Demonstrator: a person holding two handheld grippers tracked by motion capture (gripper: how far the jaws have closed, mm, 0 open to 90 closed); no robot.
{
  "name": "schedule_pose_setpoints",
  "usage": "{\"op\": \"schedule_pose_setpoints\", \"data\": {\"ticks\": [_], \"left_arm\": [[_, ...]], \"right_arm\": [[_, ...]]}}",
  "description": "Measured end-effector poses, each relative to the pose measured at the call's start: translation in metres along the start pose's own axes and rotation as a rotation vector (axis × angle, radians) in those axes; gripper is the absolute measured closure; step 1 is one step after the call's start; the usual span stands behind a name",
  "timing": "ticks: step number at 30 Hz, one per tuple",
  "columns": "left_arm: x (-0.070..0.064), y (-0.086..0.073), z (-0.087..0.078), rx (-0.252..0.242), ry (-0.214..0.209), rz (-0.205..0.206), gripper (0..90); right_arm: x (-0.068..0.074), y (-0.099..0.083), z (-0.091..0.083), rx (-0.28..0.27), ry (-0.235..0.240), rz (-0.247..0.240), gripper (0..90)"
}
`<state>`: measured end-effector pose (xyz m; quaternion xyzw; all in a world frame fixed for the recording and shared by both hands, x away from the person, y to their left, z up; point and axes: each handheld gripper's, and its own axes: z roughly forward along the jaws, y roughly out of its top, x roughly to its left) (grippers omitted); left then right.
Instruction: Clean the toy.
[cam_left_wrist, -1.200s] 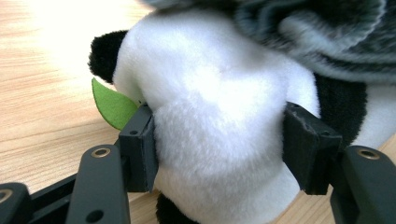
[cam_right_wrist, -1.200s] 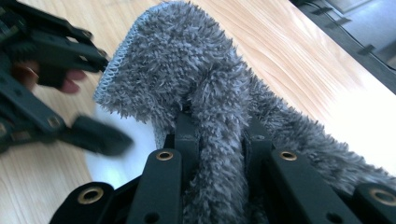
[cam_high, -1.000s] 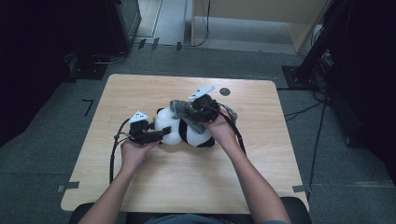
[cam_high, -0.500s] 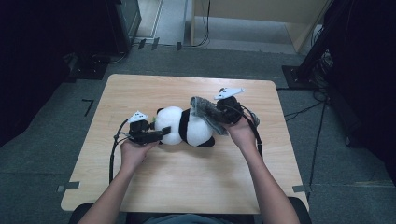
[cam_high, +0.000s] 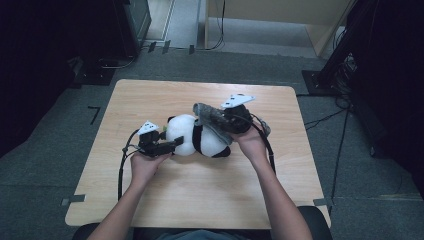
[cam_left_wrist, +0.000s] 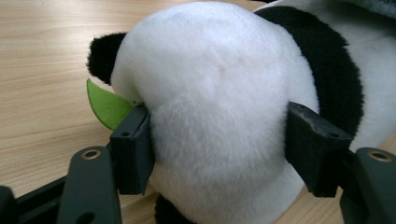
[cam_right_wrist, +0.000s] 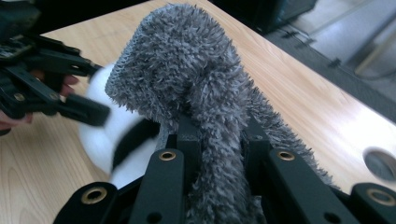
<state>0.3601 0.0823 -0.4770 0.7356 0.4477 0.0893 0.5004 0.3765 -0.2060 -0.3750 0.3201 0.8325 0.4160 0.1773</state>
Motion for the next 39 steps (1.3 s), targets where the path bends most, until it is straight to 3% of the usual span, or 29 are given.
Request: {"op": "schedule_pose_setpoints", "data": {"ticks": [7,14,16,17,20,26,30,34,35,39], "left_arm": [[0.000,0.002,-0.001,0.013,0.007,0.013,26.5],[-0.004,0.002,-0.003,-0.013,0.014,0.029,26.4],[-0.006,0.003,-0.004,-0.022,0.011,0.025,27.2],[-0.006,0.003,-0.004,-0.022,0.012,0.027,27.7],[-0.004,0.002,-0.002,0.003,0.019,0.008,28.4],[-0.004,0.002,-0.001,0.023,0.040,0.035,30.0],[-0.003,0.002,-0.001,0.040,0.041,0.040,30.2],[-0.003,0.002,-0.001,0.038,0.037,0.047,30.6],[-0.003,0.002,-0.001,0.039,0.036,0.047,30.7],[-0.002,0.002,-0.001,0.040,0.033,0.045,30.8]], "right_arm": [[0.019,0.025,0.029,0.040,0.051,-0.078,75.9],[0.043,0.047,0.063,0.075,0.100,-0.110,75.9],[0.051,0.049,0.074,0.100,0.081,-0.134,75.9],[0.055,0.048,0.083,0.115,0.094,-0.134,75.7],[0.059,0.043,0.093,0.129,0.084,-0.150,75.5],[0.050,0.038,0.090,0.132,0.078,-0.123,75.3],[0.043,0.033,0.080,0.149,0.047,-0.124,75.3],[0.029,0.021,0.061,0.138,0.033,-0.097,75.3],[0.023,0.015,0.049,0.121,0.029,-0.071,75.2],[0.014,0.009,0.032,0.098,0.007,-0.057,75.2]]}}
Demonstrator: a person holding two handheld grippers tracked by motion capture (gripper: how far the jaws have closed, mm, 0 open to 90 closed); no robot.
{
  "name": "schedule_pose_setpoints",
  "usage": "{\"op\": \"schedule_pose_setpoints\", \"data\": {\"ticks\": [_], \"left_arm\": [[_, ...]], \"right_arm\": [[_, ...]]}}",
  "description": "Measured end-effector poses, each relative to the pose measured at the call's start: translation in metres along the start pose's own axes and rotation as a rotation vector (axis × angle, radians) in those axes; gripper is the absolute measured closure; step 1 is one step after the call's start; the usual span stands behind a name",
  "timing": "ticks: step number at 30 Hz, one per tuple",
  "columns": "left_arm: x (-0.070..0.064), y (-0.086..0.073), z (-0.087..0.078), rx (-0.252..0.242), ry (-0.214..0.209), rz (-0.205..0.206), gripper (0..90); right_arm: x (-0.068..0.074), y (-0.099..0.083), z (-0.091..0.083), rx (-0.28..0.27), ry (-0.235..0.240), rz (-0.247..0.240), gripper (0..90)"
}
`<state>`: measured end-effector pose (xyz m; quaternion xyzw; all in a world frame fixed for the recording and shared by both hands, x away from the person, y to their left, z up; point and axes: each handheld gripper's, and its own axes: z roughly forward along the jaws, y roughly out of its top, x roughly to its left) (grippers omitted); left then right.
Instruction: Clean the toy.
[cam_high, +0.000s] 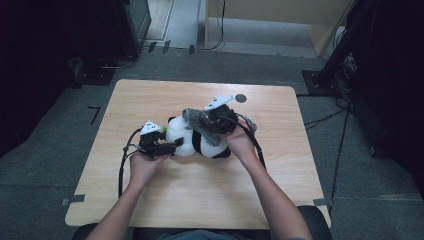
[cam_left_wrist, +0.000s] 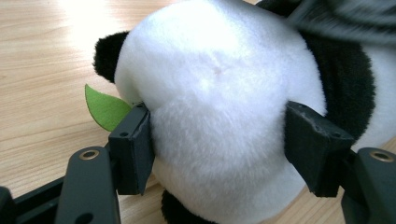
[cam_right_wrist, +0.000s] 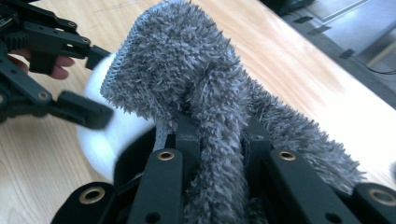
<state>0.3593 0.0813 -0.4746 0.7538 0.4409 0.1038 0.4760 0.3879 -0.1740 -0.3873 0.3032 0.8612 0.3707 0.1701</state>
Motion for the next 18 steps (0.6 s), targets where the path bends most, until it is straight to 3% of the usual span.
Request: {"op": "schedule_pose_setpoints", "data": {"ticks": [2,7,8,9,10,11,12,17,18], "left_arm": [[0.001,-0.001,0.000,-0.005,-0.001,0.003,30.7],[0.001,-0.001,0.001,-0.008,-0.004,0.005,30.5],[0.002,-0.001,0.001,-0.007,-0.006,0.005,30.5],[0.002,-0.001,0.001,-0.008,-0.007,0.004,30.5],[0.002,-0.001,0.001,-0.007,-0.009,0.005,30.4],[0.003,-0.001,0.001,-0.004,-0.011,0.009,30.4],[0.004,-0.002,0.001,-0.011,-0.022,0.009,30.2],[0.006,-0.003,0.001,-0.024,-0.030,0.012,29.8],[0.006,-0.003,0.002,-0.029,-0.032,0.010,29.5]], "right_arm": [[-0.007,-0.010,-0.015,-0.017,-0.020,0.022,75.2],[-0.018,-0.026,-0.031,-0.045,-0.037,0.054,75.1],[-0.024,-0.034,-0.037,-0.054,-0.041,0.084,75.1],[-0.024,-0.034,-0.037,-0.054,-0.041,0.084,75.1],[-0.030,-0.043,-0.042,-0.067,-0.038,0.127,75.2],[-0.030,-0.043,-0.042,-0.067,-0.038,0.127,75.2],[-0.034,-0.053,-0.044,-0.081,-0.031,0.159,75.3],[-0.041,-0.065,-0.047,-0.058,-0.059,0.187,75.4],[-0.044,-0.070,-0.048,-0.060,-0.054,0.211,75.4]]}}
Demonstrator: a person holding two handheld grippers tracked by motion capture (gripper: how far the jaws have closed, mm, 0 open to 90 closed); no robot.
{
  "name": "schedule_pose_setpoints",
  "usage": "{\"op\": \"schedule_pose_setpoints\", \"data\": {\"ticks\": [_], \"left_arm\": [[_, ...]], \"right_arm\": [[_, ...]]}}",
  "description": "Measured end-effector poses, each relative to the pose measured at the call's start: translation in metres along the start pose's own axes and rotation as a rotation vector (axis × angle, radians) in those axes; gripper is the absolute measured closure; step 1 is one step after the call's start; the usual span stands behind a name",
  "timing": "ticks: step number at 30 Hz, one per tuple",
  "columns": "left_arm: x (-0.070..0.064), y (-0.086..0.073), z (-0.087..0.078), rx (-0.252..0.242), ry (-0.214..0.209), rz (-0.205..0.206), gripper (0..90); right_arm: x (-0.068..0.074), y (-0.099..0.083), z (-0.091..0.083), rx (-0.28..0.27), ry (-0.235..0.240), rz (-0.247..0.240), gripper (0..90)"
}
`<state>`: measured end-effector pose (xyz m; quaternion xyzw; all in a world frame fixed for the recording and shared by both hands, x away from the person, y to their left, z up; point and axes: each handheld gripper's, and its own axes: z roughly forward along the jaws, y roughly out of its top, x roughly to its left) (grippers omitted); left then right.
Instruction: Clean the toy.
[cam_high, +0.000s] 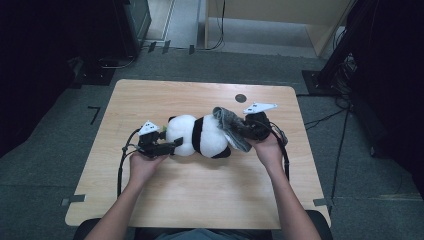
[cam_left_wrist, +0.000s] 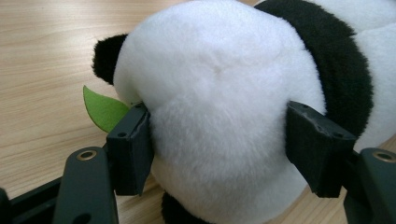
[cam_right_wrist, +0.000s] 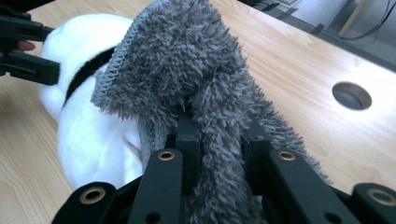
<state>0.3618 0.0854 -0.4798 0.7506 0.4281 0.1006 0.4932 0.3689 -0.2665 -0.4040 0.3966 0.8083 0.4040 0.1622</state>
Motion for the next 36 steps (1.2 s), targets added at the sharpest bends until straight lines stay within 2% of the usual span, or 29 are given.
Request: {"op": "schedule_pose_setpoints", "data": {"ticks": [5,8,13,16,17,21,25,26,27,28,31,34,35,36], "left_arm": [[0.001,-0.001,0.001,-0.009,-0.009,-0.002,26.9],[0.003,-0.002,0.001,-0.019,-0.020,0.019,22.4],[0.004,0.001,-0.004,0.011,-0.031,0.033,22.1],[0.005,0.001,-0.010,0.002,-0.040,0.060,22.1],[0.005,0.000,-0.016,-0.020,-0.039,0.082,22.8],[0.006,-0.006,-0.021,-0.036,-0.058,0.085,23.4],[0.002,-0.013,-0.012,0.008,-0.065,0.095,21.9],[0.000,-0.015,-0.007,0.026,-0.055,0.109,20.5],[-0.002,-0.018,-0.001,0.032,-0.030,0.141,17.4],[-0.003,-0.019,0.002,0.025,-0.011,0.158,15.0],[-0.004,-0.019,0.005,0.009,0.004,0.160,13.6],[-0.003,-0.020,0.010,-0.004,0.004,0.137,13.6],[-0.004,-0.021,0.010,-0.011,0.011,0.137,15.6],[-0.004,-0.021,0.010,-0.014,0.012,0.129,22.1]], "right_arm": [[0.000,-0.002,0.002,-0.005,-0.001,-0.006,75.5],[0.000,-0.003,0.005,-0.004,0.004,-0.002,75.6],[0.002,-0.004,0.008,-0.005,0.003,-0.005,75.8],[0.002,-0.004,0.010,-0.005,-0.005,-0.014,75.8],[0.001,-0.005,0.011,-0.005,-0.009,-0.014,75.8],[-0.002,-0.005,0.012,-0.003,-0.007,0.001,75.8],[-0.005,-0.005,0.015,-0.005,-0.007,0.006,75.9],[-0.006,-0.005,0.015,-0.006,-0.009,0.005,75.9],[-0.006,-0.005,0.016,-0.008,-0.007,0.011,75.9],[-0.007,-0.005,0.016,-0.009,-0.004,0.014,75.9],[-0.006,-0.005,0.017,-0.009,0.000,0.017,76.1],[-0.007,-0.005,0.017,-0.008,0.007,0.030,76.3],[-0.007,-0.005,0.016,-0.009,0.010,0.032,76.3],[-0.007,-0.005,0.016,-0.008,0.008,0.034,76.2]]}}
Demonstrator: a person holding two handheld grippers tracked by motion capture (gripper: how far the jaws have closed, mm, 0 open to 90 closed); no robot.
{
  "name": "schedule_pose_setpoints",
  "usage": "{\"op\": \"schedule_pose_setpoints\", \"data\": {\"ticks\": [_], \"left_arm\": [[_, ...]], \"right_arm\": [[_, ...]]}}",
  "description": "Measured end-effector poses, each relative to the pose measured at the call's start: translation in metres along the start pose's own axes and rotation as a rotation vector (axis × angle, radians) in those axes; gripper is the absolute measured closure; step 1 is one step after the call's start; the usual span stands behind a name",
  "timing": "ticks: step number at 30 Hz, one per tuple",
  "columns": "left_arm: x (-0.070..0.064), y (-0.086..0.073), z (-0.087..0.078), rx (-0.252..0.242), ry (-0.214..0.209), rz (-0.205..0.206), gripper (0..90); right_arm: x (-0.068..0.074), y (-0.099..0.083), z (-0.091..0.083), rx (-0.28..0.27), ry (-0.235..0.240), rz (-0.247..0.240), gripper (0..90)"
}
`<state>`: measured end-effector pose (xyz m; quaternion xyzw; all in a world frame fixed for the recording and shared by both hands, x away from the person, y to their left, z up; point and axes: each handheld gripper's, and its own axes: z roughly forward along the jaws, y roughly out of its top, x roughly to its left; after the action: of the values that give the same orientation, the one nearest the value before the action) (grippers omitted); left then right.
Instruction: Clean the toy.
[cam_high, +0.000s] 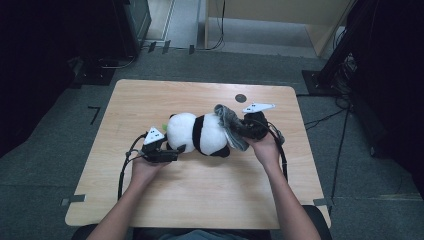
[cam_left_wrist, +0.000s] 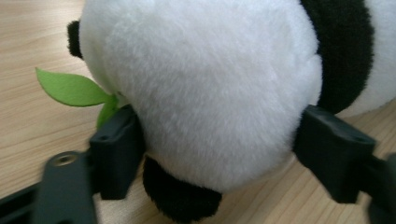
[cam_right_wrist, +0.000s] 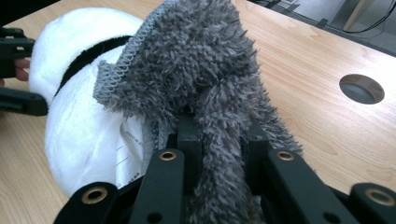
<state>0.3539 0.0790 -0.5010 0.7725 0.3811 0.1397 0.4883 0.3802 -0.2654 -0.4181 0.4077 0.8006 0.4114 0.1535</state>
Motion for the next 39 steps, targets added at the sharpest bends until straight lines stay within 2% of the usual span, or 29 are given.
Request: {"op": "schedule_pose_setpoints", "data": {"ticks": [1,2,5,6,7,8,9,11,15,17,18,19,20,21,27,29,32,39], "left_arm": [[0.000,0.000,0.000,-0.002,0.006,-0.005,22.1],[-0.001,0.001,-0.001,0.001,0.016,0.003,28.7],[-0.002,0.003,-0.004,0.003,0.017,-0.010,38.8],[-0.003,0.004,-0.006,0.002,0.010,-0.022,41.0],[-0.003,0.004,-0.006,0.002,0.010,-0.022,41.8],[-0.005,0.006,-0.008,0.002,0.011,-0.035,41.9],[-0.005,0.006,-0.008,0.002,0.011,-0.035,41.8],[-0.007,0.008,-0.009,0.003,0.015,-0.036,41.7],[-0.008,0.010,-0.012,-0.011,0.001,-0.044,42.4],[-0.008,0.011,-0.012,-0.011,0.001,-0.046,42.5],[-0.008,0.011,-0.013,-0.013,0.002,-0.047,42.5],[-0.008,0.011,-0.013,-0.013,0.002,-0.047,42.6],[-0.008,0.011,-0.013,-0.014,0.002,-0.040,42.6],[-0.008,0.011,-0.013,-0.014,0.002,-0.040,42.7],[-0.010,0.012,-0.014,-0.009,0.004,-0.041,42.6],[-0.009,0.012,-0.013,0.005,0.004,-0.058,42.3],[-0.008,0.011,-0.012,0.005,0.002,-0.051,41.7],[-0.006,0.011,-0.012,0.016,0.001,-0.056,40.0]], "right_arm": [[0.000,0.000,0.000,0.000,0.000,0.000,76.2],[0.000,0.001,-0.002,-0.007,-0.001,-0.004,76.2],[0.002,0.008,-0.009,-0.011,-0.004,-0.012,76.3],[0.007,0.016,-0.018,-0.043,0.001,-0.036,76.3],[0.007,0.016,-0.018,-0.043,0.001,-0.036,76.3],[0.017,0.026,-0.025,-0.064,0.024,-0.053,76.3],[0.017,0.026,-0.025,-0.064,0.024,-0.053,76.3],[0.030,0.034,-0.025,-0.071,0.050,-0.091,76.2],[0.058,0.047,-0.008,-0.040,0.098,-0.166,75.9],[0.070,0.052,0.005,-0.024,0.115,-0.200,75.9],[0.081,0.058,0.016,-0.011,0.131,-0.218,75.9],[0.081,0.058,0.016,-0.011,0.131,-0.218,75.9],[0.092,0.062,0.027,-0.002,0.147,-0.236,75.9],[0.092,0.062,0.027,-0.002,0.147,-0.236,75.9],[0.119,0.068,0.060,0.060,0.159,-0.293,75.7],[0.122,0.066,0.068,0.080,0.160,-0.298,75.7],[0.120,0.064,0.070,0.087,0.168,-0.291,75.7],[0.104,0.058,0.051,0.089,0.118,-0.277,75.6]]}}
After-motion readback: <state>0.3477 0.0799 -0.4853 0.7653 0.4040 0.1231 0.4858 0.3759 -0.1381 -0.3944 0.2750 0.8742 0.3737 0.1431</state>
